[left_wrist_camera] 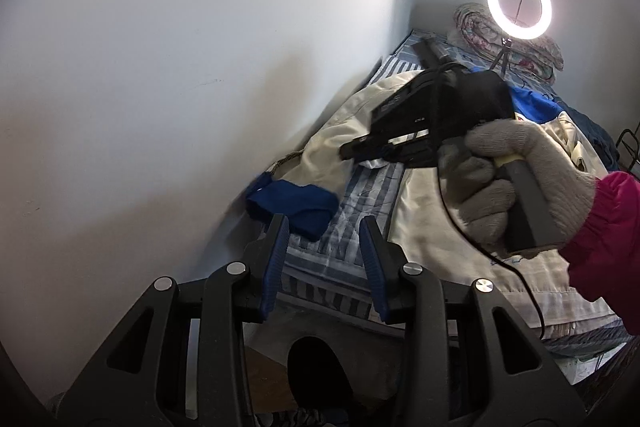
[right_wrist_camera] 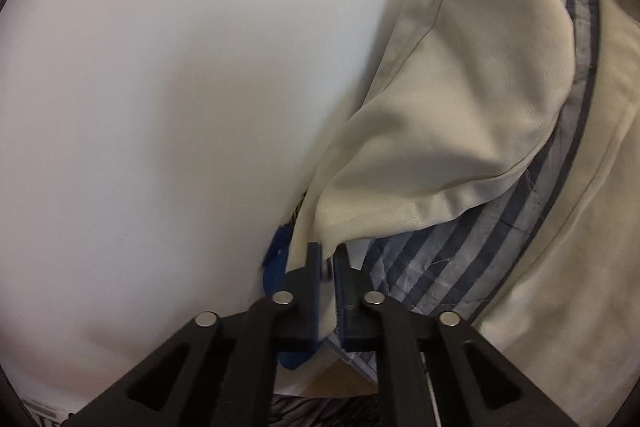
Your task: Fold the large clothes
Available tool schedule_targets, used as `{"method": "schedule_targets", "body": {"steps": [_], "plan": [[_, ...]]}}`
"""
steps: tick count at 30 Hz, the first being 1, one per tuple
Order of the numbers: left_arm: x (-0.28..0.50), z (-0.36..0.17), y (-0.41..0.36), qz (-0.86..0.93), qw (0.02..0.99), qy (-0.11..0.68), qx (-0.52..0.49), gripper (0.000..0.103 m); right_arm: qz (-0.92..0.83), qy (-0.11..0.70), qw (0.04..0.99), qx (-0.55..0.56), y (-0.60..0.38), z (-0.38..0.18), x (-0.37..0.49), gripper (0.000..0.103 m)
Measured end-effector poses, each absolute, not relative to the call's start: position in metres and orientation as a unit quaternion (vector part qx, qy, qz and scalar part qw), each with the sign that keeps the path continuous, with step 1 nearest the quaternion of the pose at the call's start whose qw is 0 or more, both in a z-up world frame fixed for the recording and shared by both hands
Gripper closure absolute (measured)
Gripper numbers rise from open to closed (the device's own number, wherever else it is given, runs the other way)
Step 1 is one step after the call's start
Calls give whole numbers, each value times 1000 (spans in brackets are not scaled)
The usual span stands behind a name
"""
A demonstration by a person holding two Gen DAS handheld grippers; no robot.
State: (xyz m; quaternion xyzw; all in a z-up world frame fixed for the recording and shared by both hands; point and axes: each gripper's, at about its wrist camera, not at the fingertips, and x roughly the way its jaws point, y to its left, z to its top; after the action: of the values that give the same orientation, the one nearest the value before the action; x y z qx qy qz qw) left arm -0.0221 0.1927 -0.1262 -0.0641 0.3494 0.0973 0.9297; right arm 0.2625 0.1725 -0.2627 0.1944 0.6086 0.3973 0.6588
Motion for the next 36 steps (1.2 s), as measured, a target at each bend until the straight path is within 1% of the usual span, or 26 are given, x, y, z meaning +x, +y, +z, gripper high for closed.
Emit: {"method": "schedule_targets", "body": {"steps": [4,7,10,11,13,17,18,19,20,22,23,25,27,30,31,33,34,36], "plan": [[-21,-124,192,84,931,351,-61,65,403,582,684,176,132,-240,243,103],[-15,-122,186,69,932,353,-53,65,392,573,701,164,96,-237,226,103],[-1,-128,183,49,926,368,-66,64,366,577,716,143,66,-252,211,103],[5,-131,183,41,923,376,-72,61,354,584,716,142,57,-262,209,103],[21,-140,183,26,914,396,-85,61,327,600,716,142,44,-284,206,103],[54,-157,178,13,899,428,-91,60,305,607,721,136,28,-301,199,103],[63,-162,177,6,894,438,-95,57,306,606,722,135,28,-304,196,103],[70,-167,176,1,887,450,-103,44,307,604,723,134,26,-300,193,103],[79,-175,179,-3,877,465,-121,36,311,601,724,134,25,-301,190,103],[93,-190,184,-3,856,490,-164,34,316,598,725,132,24,-302,183,103],[100,-196,189,-3,847,499,-183,34,318,597,725,133,20,-319,186,103],[107,-207,197,7,834,509,-214,34,320,597,722,137,16,-311,210,103],[113,-212,203,4,825,511,-240,34,322,596,723,136,16,-305,210,103],[120,-214,197,3,830,509,-227,34,324,594,724,134,11,-302,221,103],[123,-214,194,0,832,510,-219,35,325,593,724,134,9,-307,221,103],[127,-217,186,4,834,515,-196,59,328,593,723,134,9,-308,221,103],[130,-219,183,4,834,519,-189,78,331,592,722,136,9,-307,220,103],[131,-217,178,13,841,511,-177,80,333,591,721,138,7,-306,219,103]]}}
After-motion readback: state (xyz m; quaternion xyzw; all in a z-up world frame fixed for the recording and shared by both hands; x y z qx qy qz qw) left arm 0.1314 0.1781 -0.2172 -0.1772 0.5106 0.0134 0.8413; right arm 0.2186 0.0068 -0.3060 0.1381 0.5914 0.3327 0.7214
